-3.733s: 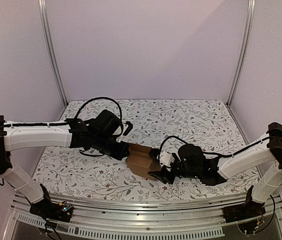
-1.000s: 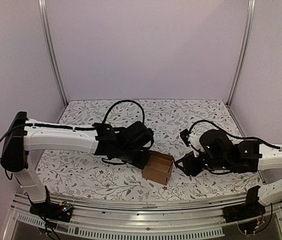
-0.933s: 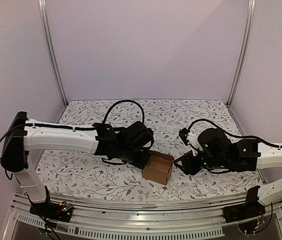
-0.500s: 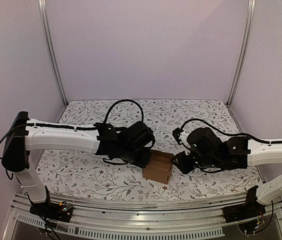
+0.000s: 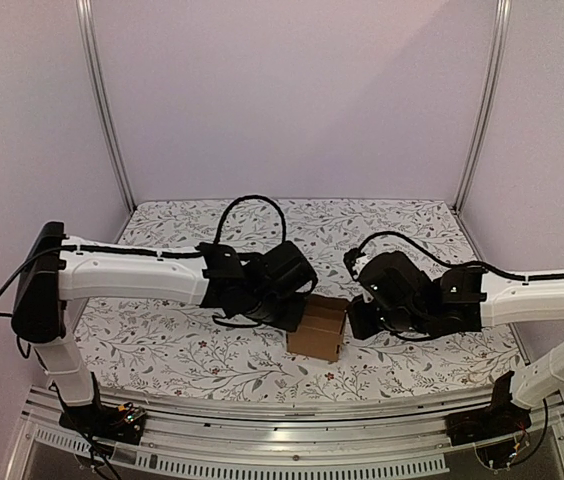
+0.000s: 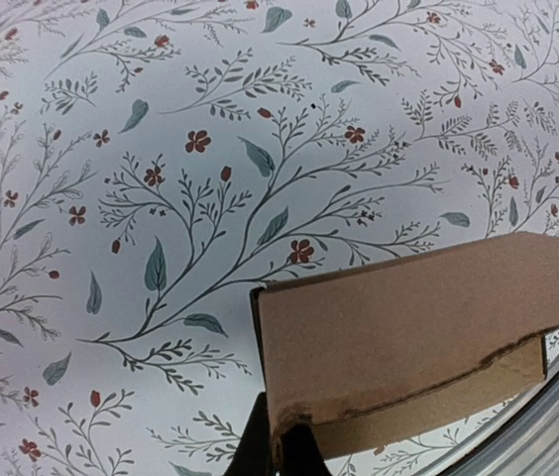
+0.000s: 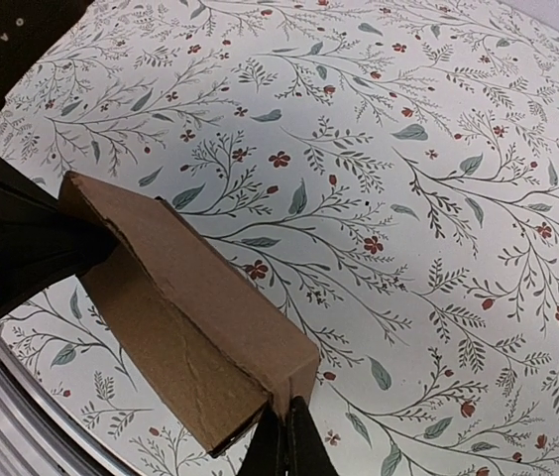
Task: Fold the paper box
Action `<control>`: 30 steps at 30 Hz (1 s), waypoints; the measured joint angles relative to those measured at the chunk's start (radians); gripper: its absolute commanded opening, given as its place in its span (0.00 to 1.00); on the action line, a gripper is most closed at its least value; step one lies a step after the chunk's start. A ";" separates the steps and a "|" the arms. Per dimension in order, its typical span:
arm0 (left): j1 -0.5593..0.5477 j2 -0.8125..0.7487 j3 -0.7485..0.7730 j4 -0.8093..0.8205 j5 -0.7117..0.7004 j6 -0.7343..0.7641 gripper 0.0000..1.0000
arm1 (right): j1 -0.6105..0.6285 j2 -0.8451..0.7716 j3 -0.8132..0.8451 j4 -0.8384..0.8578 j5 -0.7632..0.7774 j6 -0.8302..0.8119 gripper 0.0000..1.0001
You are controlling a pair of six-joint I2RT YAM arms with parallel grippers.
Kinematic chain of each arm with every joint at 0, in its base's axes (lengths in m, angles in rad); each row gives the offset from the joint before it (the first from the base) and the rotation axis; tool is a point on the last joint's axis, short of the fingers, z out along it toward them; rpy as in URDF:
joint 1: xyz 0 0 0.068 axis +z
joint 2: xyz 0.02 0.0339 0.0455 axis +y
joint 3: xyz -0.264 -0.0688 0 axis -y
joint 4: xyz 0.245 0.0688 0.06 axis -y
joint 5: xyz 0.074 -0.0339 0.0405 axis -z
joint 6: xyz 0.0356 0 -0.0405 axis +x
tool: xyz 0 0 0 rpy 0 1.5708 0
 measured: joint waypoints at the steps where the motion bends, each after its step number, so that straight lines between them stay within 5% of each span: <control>1: 0.000 0.007 0.008 -0.004 -0.011 -0.005 0.00 | 0.000 0.006 0.003 0.002 0.010 0.008 0.00; 30: -0.014 0.108 0.091 -0.036 -0.263 -0.048 0.00 | -0.070 0.190 0.154 0.018 0.072 0.330 0.00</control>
